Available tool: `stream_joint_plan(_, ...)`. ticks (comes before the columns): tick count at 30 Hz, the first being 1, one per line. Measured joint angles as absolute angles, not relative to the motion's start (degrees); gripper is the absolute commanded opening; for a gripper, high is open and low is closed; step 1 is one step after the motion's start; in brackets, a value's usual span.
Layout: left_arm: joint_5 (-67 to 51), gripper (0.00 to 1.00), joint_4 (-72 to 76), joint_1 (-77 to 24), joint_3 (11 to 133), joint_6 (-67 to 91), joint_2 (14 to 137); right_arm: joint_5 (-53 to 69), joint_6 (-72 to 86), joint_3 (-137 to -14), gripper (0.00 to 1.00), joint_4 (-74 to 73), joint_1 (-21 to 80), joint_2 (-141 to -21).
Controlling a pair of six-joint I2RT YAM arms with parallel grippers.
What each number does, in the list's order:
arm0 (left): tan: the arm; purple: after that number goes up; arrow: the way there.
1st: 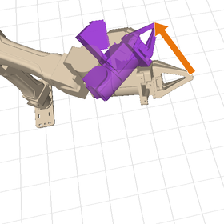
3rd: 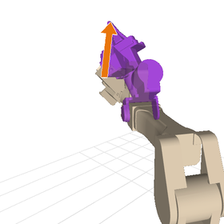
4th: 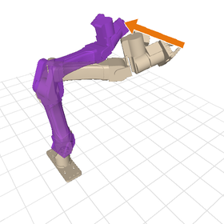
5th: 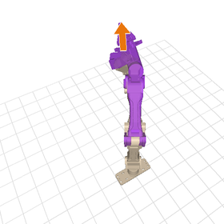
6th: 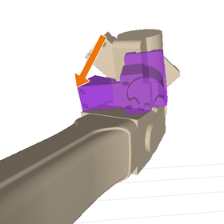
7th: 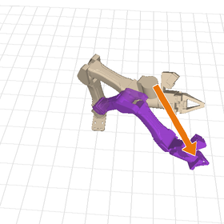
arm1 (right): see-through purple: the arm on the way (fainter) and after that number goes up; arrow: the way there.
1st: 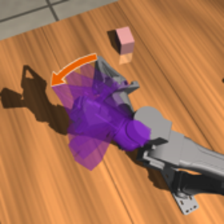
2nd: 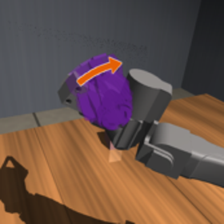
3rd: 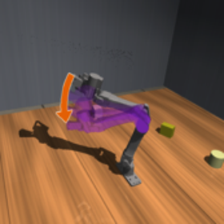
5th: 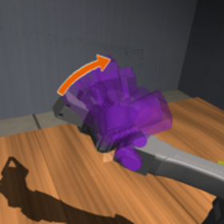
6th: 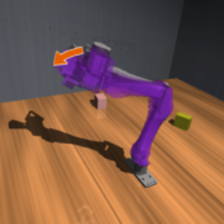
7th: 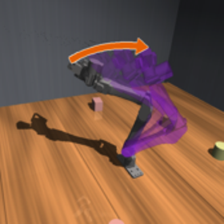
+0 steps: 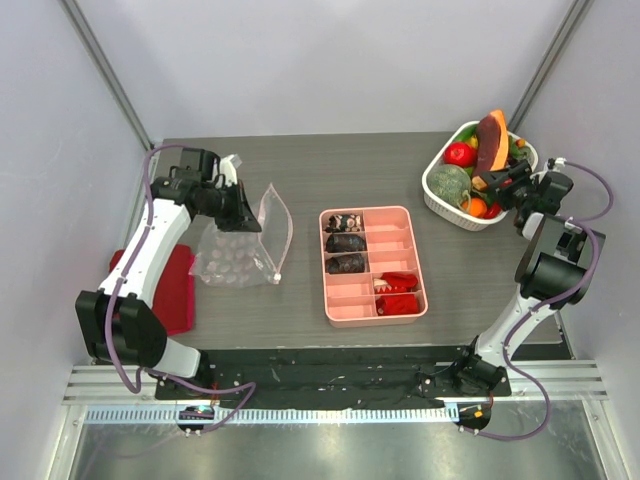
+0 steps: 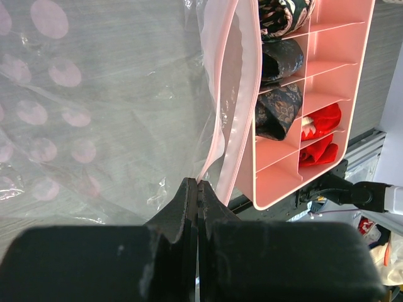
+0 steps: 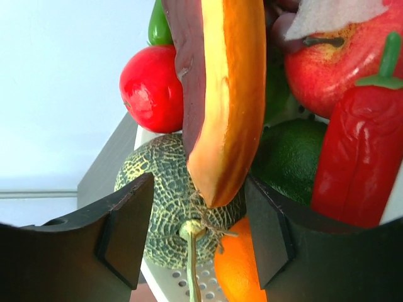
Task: Place the food in the zip-top bag and seal the zipper
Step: Pick up the fake food from the bin.
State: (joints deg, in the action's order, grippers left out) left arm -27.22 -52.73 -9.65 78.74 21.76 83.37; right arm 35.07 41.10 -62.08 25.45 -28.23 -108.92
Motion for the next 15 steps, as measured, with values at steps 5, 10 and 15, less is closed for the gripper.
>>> stream_joint_plan(5, -27.27, 0.00, -52.84, -9.65, 78.74, 21.58, 83.79, 35.31, 43.81, -61.76, 0.65, 30.41, -28.16, -111.28)
stream_joint_plan(10, -27.27, 0.00, -52.99, -9.65, 78.74, 21.32, 83.81, 35.18, 44.95, -60.73, 0.65, 33.01, -28.18, -112.55)
stream_joint_plan(15, -27.27, 0.00, -52.99, -9.65, 78.74, 20.75, 84.14, 35.03, 45.82, -59.53, 0.52, 36.21, -28.18, -112.92)
